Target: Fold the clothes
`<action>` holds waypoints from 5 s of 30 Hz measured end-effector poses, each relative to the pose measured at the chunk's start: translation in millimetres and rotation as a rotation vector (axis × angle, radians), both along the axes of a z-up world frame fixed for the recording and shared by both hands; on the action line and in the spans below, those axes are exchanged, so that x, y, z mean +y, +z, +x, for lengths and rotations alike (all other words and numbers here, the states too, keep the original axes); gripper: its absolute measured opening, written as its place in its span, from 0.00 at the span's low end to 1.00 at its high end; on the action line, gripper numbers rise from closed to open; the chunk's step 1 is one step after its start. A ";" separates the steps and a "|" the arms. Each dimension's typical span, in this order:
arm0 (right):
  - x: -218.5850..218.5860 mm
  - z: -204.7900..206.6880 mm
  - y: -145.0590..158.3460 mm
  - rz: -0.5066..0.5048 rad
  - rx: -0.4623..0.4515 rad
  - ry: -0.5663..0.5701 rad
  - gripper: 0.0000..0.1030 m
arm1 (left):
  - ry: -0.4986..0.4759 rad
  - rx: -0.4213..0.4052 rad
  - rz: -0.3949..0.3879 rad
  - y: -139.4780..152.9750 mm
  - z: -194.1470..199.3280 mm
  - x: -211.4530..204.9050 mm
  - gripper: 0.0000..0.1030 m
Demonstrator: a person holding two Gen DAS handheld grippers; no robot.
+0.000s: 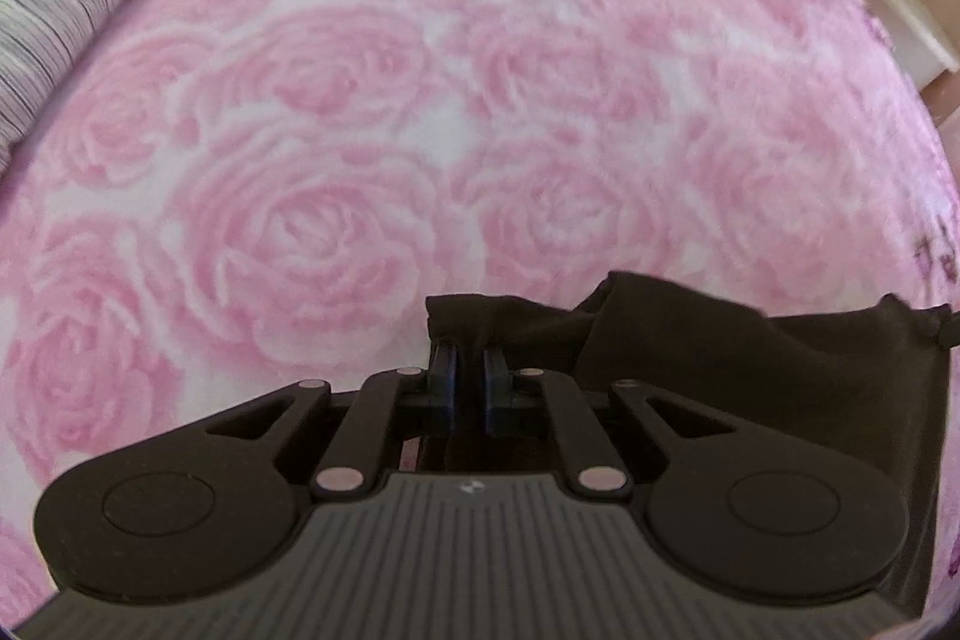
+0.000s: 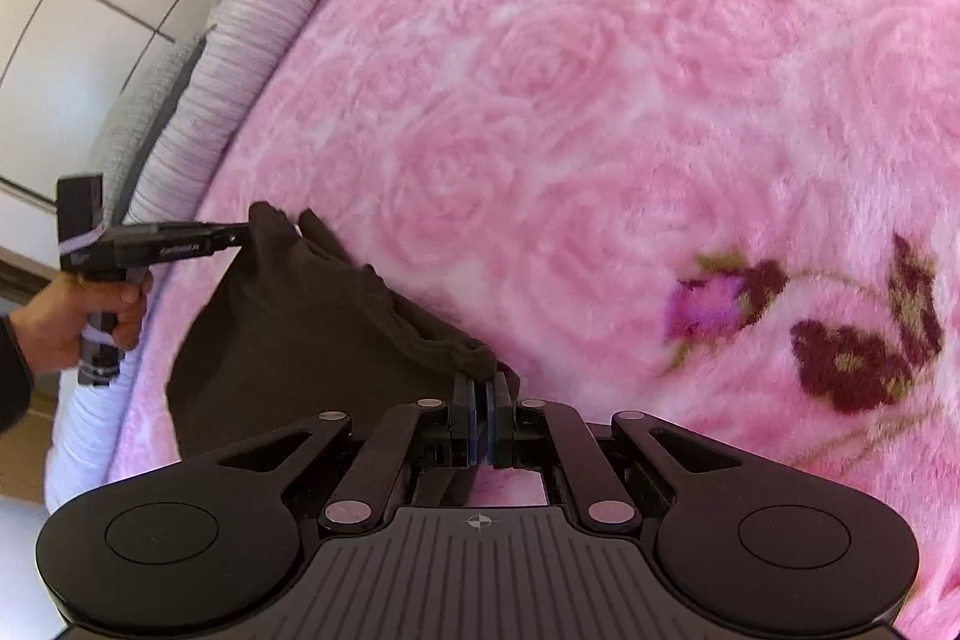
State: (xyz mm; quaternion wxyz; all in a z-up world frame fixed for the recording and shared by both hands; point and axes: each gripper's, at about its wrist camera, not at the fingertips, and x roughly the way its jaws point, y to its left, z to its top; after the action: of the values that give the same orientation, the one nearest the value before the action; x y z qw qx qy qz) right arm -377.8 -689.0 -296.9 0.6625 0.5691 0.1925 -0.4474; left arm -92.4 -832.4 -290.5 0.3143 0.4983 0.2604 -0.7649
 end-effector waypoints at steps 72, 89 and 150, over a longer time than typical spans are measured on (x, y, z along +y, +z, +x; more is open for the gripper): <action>-14.4 106.9 -1.1 -0.182 0.369 0.530 0.27 | -0.025 0.061 -0.103 21.1 -31.4 72.5 0.17; -4.9 85.6 34.9 -0.259 0.300 0.447 0.27 | -0.060 0.092 -0.082 39.7 -31.0 65.0 0.16; 147.4 168.0 13.0 -0.279 0.408 0.789 0.28 | 0.006 -0.253 -0.214 13.8 138.9 168.5 0.42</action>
State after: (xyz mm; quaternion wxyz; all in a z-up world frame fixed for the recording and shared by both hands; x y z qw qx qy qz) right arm -209.8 -541.6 -283.9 0.8009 0.2583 0.4586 -0.2855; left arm 46.5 -663.8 -276.7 0.3982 0.5536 0.1371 -0.7185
